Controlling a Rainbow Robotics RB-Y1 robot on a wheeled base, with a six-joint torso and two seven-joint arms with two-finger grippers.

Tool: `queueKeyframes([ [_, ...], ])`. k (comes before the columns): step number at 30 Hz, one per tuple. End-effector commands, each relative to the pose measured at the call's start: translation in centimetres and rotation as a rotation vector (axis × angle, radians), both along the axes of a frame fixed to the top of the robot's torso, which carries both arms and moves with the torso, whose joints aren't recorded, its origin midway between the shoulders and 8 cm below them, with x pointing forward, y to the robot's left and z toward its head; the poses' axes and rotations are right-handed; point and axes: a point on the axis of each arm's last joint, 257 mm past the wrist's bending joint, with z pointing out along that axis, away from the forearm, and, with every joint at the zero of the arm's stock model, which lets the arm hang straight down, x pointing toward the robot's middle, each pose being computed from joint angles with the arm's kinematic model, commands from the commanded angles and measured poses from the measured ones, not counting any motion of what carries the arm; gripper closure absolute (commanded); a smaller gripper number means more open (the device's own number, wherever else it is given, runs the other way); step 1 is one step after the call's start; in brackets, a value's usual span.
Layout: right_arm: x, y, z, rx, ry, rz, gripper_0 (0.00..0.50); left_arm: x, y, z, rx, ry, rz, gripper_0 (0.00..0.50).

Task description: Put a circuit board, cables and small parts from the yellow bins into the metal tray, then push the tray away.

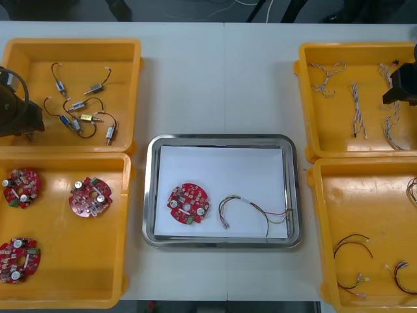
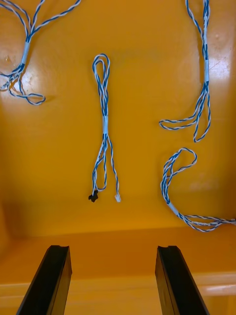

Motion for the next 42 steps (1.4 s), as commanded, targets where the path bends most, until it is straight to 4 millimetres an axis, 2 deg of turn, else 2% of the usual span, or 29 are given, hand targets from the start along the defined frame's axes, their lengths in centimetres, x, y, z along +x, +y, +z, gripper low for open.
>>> queueKeyframes([
  [1, 2.6, 0.0, 4.1, 0.003, -0.089, 0.021, 0.0, 1.8, -1.7, 1.7, 0.027, -0.035, -0.088, 0.0],
  [7, 4.7, 0.9, 4.6, 0.019, -0.086, 0.019, 0.0, 1.8, -2.1, 1.5, 0.014, -0.035, -0.095, 0.0],
  [14, 6.4, 1.2, 4.2, -0.029, -0.084, 0.018, 0.0, 1.8, -2.2, 1.5, 0.014, -0.036, -0.1, 0.0],
  [18, 7.1, 1.9, 3.7, -0.018, -0.071, 0.015, 0.0, 1.8, -2.2, 1.5, 0.015, -0.035, -0.101, 0.006],
  [19, 7.3, 2.1, 3.6, -0.012, -0.07, 0.013, 0.0, 1.8, -2.2, 1.5, 0.017, -0.035, -0.103, 0.074],
  [22, 7.7, 2.3, 3.4, -0.006, -0.067, 0.012, 0.0, 1.9, -2.2, 1.5, 0.016, -0.039, -0.104, 0.164],
  [23, 7.8, 2.4, 3.3, -0.003, -0.067, 0.014, 0.0, 1.9, -2.2, 1.5, 0.016, -0.039, -0.104, 0.239],
  [24, 7.8, 2.5, 3.1, -0.003, -0.064, 0.014, 0.0, 1.9, -2.2, 1.5, 0.016, -0.039, -0.104, 0.273],
  [26, 8.2, 2.7, 2.9, -0.004, -0.068, 0.015, 0.0, 1.9, -2.2, 1.5, 0.016, -0.039, -0.104, 0.415],
  [27, 8.3, 2.8, 2.8, -0.001, -0.069, 0.014, 0.0, 1.9, -2.2, 1.5, 0.016, -0.039, -0.104, 0.465],
  [29, 8.6, 2.8, 2.7, -0.001, -0.067, 0.012, 0.0, 1.9, -2.2, 1.5, 0.016, -0.039, -0.104, 0.499],
  [34, 9.5, 2.9, 2.6, 0.003, -0.07, 0.009, 0.0, 2.0, -2.3, 1.7, 0.015, -0.042, -0.105, 0.5],
  [42, 11.0, 2.2, 1.4, -0.035, -0.103, 0.013, 0.0, 2.2, -2.8, 2.8, 0.01, -0.037, -0.111, 0.5],
])
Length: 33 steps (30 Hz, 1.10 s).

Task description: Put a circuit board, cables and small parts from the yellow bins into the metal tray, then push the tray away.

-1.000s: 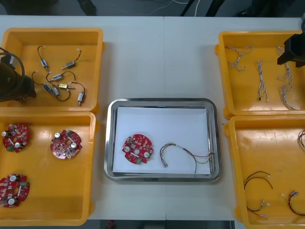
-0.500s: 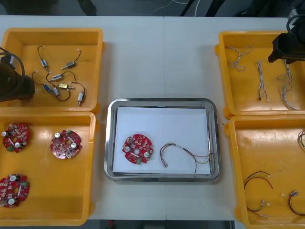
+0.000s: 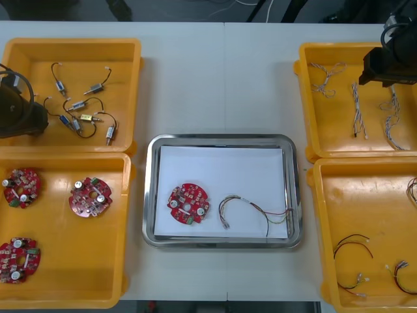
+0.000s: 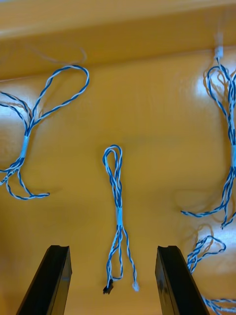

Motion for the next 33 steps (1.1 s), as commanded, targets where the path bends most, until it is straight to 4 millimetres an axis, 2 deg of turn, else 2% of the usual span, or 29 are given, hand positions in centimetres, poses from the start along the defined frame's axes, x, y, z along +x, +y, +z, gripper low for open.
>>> queueKeyframes([
  [1, 2.2, 1.2, 2.7, -0.049, -0.072, 0.052, 0.0, 1.9, -1.8, 3.2, 0.027, -0.031, -0.091, 0.5],
  [13, 2.7, 1.2, -0.4, -0.057, -0.061, 0.069, 0.0, 1.3, -1.7, 5.7, 0.023, 0.004, -0.087, 0.5],
  [18, 3.1, 1.4, -2.0, -0.055, -0.064, 0.073, 0.0, 0.6, -1.4, 7.6, 0.017, 0.027, -0.086, 0.5],
  [25, 3.3, 1.6, -2.2, -0.056, -0.071, 0.075, 0.0, -0.4, -1.6, 9.9, 0.031, 0.051, -0.093, 0.5],
  [33, 3.2, 1.2, -3.8, -0.054, -0.063, 0.068, 0.0, -2.1, -2.6, 11.9, 0.04, 0.082, -0.108, 0.5],
])
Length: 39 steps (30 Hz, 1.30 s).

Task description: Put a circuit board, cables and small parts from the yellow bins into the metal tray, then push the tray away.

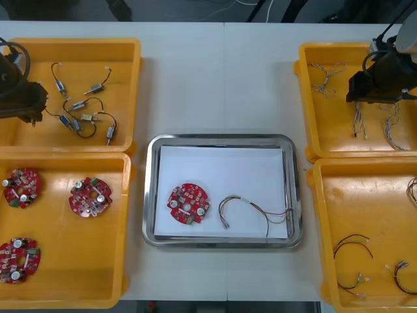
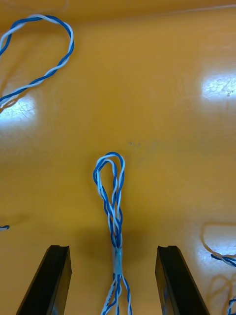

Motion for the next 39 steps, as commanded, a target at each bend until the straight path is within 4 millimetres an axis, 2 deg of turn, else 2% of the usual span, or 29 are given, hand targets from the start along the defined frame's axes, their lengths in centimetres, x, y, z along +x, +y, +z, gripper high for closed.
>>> queueKeyframes([
  [1, 1.5, 1.2, 2.1, -0.04, -0.038, 0.059, 0.0, 0.2, 1.0, 6.3, 0.055, -0.07, -0.051, 0.5],
  [10, 1.6, 1.0, 0.7, -0.033, -0.043, 0.046, 0.0, -2.4, -0.9, 8.5, 0.086, -0.025, -0.067, 0.5],
  [17, 1.4, 1.2, 0.4, -0.022, -0.037, 0.046, 0.0, -1.9, -3.2, 10.5, 0.104, -0.127, -0.094, 0.5],
  [23, 1.2, 1.8, -0.3, 0.012, -0.035, 0.053, 0.0, -2.1, -5.7, 10.6, 0.068, -0.18, -0.084, 0.5],
  [24, 1.2, 1.9, -0.3, 0.011, -0.034, 0.055, 0.052, -2.1, -6.0, 10.6, 0.066, -0.183, -0.085, 0.5],
  [25, 1.2, 1.8, -0.3, 0.006, -0.032, 0.057, 0.169, -2.1, -6.5, 10.5, 0.061, -0.187, -0.096, 0.5],
  [26, 1.2, 1.8, -0.4, 0.004, -0.031, 0.06, 0.338, -2.1, -7.0, 10.5, 0.057, -0.191, -0.103, 0.5],
  [27, 1.1, 1.8, -0.5, 0.002, -0.029, 0.061, 0.393, -2.1, -7.3, 10.5, 0.054, -0.193, -0.106, 0.5],
  [28, 1.1, 1.7, -0.6, -0.001, -0.028, 0.061, 0.421, -2.1, -7.8, 10.4, 0.047, -0.196, -0.111, 0.5],
  [34, 0.9, 1.5, -0.8, -0.025, -0.019, 0.073, 0.5, -2.0, -10.9, 9.9, 0.018, -0.215, -0.148, 0.5],
  [39, 0.9, 1.2, -0.6, -0.041, -0.019, 0.081, 0.5, -2.1, -13.6, 9.4, 0.01, -0.224, -0.19, 0.5],
])
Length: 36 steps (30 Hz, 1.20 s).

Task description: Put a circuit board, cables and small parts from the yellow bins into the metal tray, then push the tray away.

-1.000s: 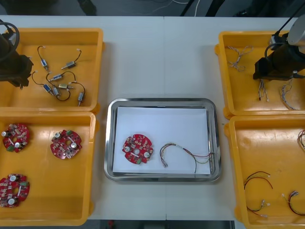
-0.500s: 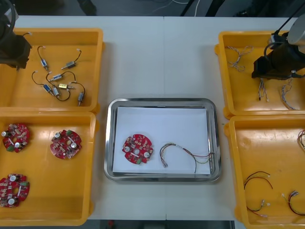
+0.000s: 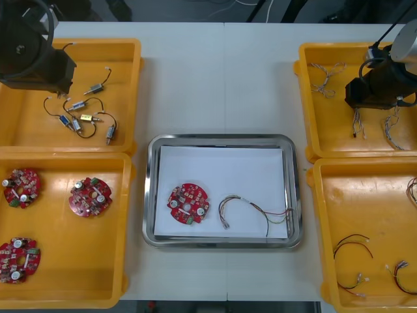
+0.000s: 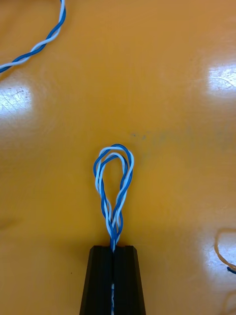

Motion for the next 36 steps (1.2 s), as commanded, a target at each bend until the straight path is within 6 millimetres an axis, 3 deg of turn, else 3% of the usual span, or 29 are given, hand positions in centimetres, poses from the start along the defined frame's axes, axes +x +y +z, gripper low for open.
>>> queueKeyframes([
  [1, 0.9, 0.8, 1.4, -0.051, -0.021, 0.069, 0.5, -0.3, -2.9, 0.2, -0.049, -0.029, 0.031, 0.5],
  [7, 0.0, 0.0, 4.8, -0.09, 0.003, 0.103, 0.5, -0.8, -6.3, -0.3, -0.05, -0.037, -0.027, 0.5],
  [15, -2.5, -1.1, 10.5, -0.115, 0.045, 0.114, 0.5, -2.2, -12.8, -1.2, -0.104, -0.044, -0.076, 0.5],
  [20, -4.4, -1.6, 12.3, -0.09, 0.08, 0.114, 0.5, -3.3, -15.8, -2.3, -0.131, -0.033, -0.079, 0.5],
  [28, -7.7, -2.1, 13.6, -0.109, 0.111, 0.135, 0.5, -5.6, -18.4, -6.0, -0.128, 0.01, -0.062, 0.5],
  [36, -11.7, -3.1, 13.0, -0.159, 0.123, 0.156, 0.5, -8.1, -18.9, -10.9, -0.075, 0.075, -0.062, 0.5],
])
